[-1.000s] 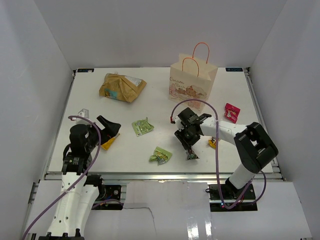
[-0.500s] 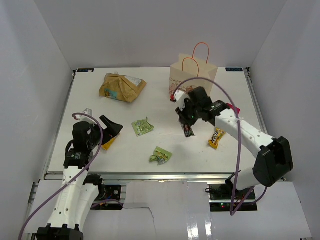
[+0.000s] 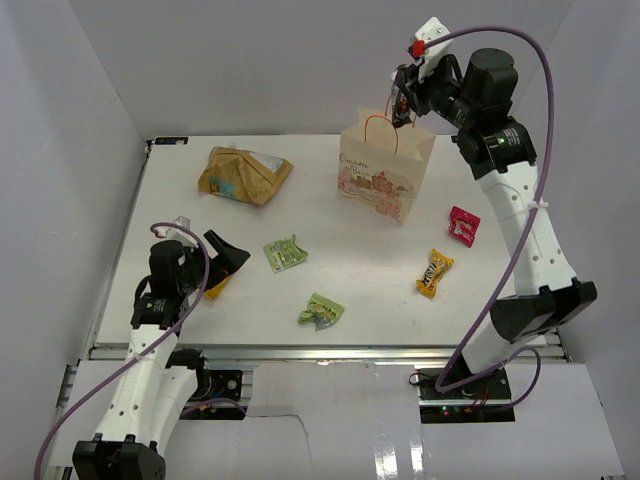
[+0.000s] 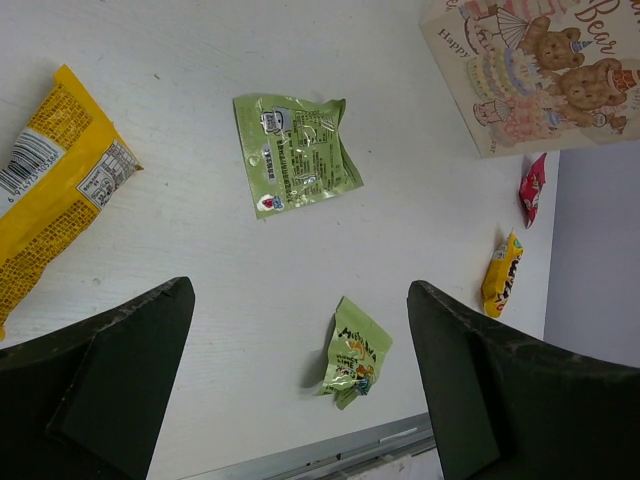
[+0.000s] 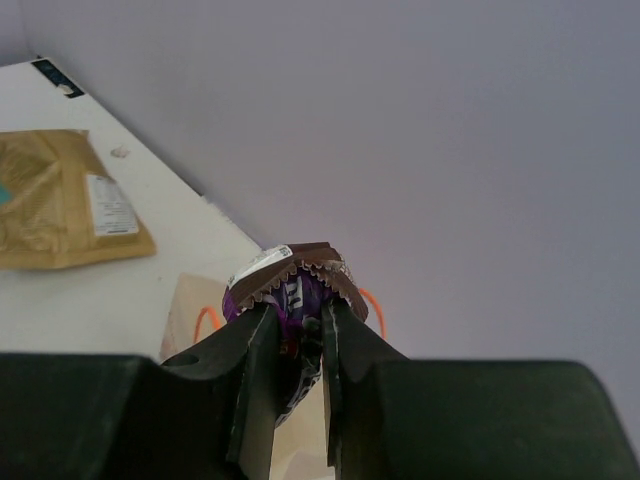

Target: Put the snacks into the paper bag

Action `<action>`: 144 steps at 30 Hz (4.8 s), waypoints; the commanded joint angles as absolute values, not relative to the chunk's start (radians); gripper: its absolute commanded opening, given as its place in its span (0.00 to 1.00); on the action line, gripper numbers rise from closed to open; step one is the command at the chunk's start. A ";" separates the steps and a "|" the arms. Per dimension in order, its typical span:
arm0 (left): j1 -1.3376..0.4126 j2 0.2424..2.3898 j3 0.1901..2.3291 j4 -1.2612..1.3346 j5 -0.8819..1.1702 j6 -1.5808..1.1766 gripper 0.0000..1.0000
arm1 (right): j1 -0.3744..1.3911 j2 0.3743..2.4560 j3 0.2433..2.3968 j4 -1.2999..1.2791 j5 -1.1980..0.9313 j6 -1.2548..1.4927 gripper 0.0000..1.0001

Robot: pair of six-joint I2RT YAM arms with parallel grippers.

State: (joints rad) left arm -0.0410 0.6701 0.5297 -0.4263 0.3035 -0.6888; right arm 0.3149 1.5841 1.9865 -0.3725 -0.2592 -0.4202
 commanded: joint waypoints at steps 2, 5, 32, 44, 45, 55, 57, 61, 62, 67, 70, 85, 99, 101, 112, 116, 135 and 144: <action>-0.041 0.690 0.523 -0.397 0.324 -0.681 0.98 | 0.279 1.736 2.088 -0.293 -0.169 -0.409 0.11; -0.041 0.699 0.520 -0.396 0.319 -0.686 0.98 | 0.255 1.781 2.098 -0.265 -0.149 -0.422 0.12; -0.512 1.551 1.003 -0.449 -0.087 -0.738 0.79 | 0.054 1.409 1.496 -0.665 -0.721 -0.575 0.90; -0.618 2.009 1.547 -0.856 -0.400 -0.942 0.75 | 0.052 1.213 1.088 -0.701 -0.785 -0.649 0.91; -0.618 2.031 1.574 -0.886 -0.431 -0.965 0.75 | 0.052 1.210 1.083 -0.703 -0.791 -0.644 0.91; -0.632 2.083 1.588 -0.979 -0.463 -0.969 0.60 | 0.054 1.203 1.057 -0.698 -0.824 -0.632 0.91; -0.634 2.082 1.569 -0.980 -0.457 -0.968 0.53 | 0.054 1.201 1.057 -0.703 -0.839 -0.634 0.91; -0.635 2.066 1.552 -0.977 -0.446 -0.947 0.28 | 0.054 1.198 1.057 -0.724 -0.876 -0.652 0.91; -0.635 2.051 1.549 -0.977 -0.442 -0.937 0.21 | 0.054 1.197 1.057 -0.739 -0.885 -0.660 0.91; -0.650 1.988 1.548 -0.950 -0.402 -0.850 0.00 | 0.057 1.192 1.058 -0.785 -0.945 -0.724 0.90; -0.686 1.898 1.522 -0.867 -0.350 -0.731 0.00 | 0.072 1.192 1.055 -0.834 -0.998 -0.787 0.90; -0.692 1.393 1.065 -0.259 0.800 -0.328 0.00 | 0.264 1.204 1.003 -0.872 -1.026 -1.752 0.98; -0.693 1.456 1.085 -0.147 0.959 -0.411 0.00 | 0.583 1.289 0.997 -0.630 -0.900 -1.499 0.78; -0.693 1.454 1.080 -0.140 0.954 -0.417 0.00 | 0.592 1.285 0.983 -0.629 -0.893 -1.473 0.66; -0.692 1.382 1.057 -0.155 0.836 -0.423 0.39 | 0.595 1.255 0.993 -0.598 -0.854 -1.342 0.26; -0.692 1.333 1.075 -0.215 0.710 -0.381 0.54 | 0.592 1.226 0.986 -0.601 -0.844 -1.321 0.15; -0.690 1.020 0.727 -0.360 0.003 -0.807 0.92 | 0.149 1.428 1.708 -0.219 -0.622 -0.151 0.08; -0.692 1.124 0.715 -0.325 0.069 -0.677 0.92 | 0.130 1.647 1.818 -0.192 -0.474 -0.109 0.09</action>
State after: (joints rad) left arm -0.6933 1.0950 0.6857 -0.3527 0.0380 -0.7395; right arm 0.1329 1.5925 1.7863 -0.2123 -0.5381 -0.1562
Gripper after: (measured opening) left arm 0.920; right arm 0.285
